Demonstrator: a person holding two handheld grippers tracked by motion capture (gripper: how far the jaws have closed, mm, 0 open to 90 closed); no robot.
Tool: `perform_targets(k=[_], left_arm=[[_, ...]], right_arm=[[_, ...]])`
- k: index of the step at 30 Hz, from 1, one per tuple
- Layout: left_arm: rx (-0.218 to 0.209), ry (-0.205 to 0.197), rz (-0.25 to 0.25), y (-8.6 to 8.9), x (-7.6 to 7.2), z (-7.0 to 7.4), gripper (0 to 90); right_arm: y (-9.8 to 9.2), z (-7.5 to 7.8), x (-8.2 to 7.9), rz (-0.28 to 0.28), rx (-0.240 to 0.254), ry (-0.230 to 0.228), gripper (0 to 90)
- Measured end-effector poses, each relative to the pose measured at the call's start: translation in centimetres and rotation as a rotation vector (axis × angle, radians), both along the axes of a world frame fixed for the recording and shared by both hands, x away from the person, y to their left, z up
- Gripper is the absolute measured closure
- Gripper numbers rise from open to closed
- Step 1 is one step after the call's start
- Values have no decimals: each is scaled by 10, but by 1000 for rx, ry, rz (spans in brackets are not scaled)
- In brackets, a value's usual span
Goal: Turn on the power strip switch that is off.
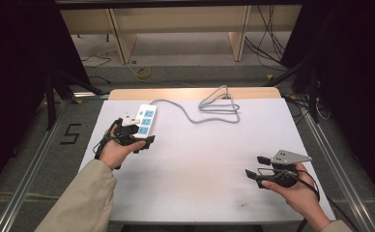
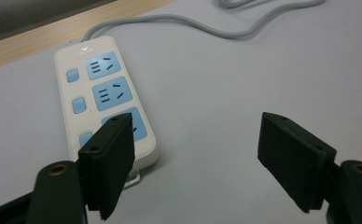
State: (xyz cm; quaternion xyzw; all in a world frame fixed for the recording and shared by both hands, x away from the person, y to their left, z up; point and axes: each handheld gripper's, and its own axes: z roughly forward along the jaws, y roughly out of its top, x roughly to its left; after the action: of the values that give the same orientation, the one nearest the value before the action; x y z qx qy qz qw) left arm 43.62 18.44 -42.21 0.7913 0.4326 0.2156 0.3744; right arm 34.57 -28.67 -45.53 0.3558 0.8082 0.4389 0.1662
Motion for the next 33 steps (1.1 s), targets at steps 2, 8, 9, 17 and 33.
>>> perform_targets(k=[2,8,9,17,33], left_arm=[[-1,-13,-3,0,-5,0,269],[-22,-27,-40,1,-26,-5,252],[-18,-30,-51,1,-30,-5,247],[-12,-76,-89,5,-56,-14,226],[17,-84,-116,12,-93,-26,223]], right_arm=[[0,0,0,2,1,-1,297],[0,0,0,3,0,3,297],[0,0,0,5,1,3,297],[-1,-1,0,8,4,5,298],[0,-1,-1,11,2,7,297]])
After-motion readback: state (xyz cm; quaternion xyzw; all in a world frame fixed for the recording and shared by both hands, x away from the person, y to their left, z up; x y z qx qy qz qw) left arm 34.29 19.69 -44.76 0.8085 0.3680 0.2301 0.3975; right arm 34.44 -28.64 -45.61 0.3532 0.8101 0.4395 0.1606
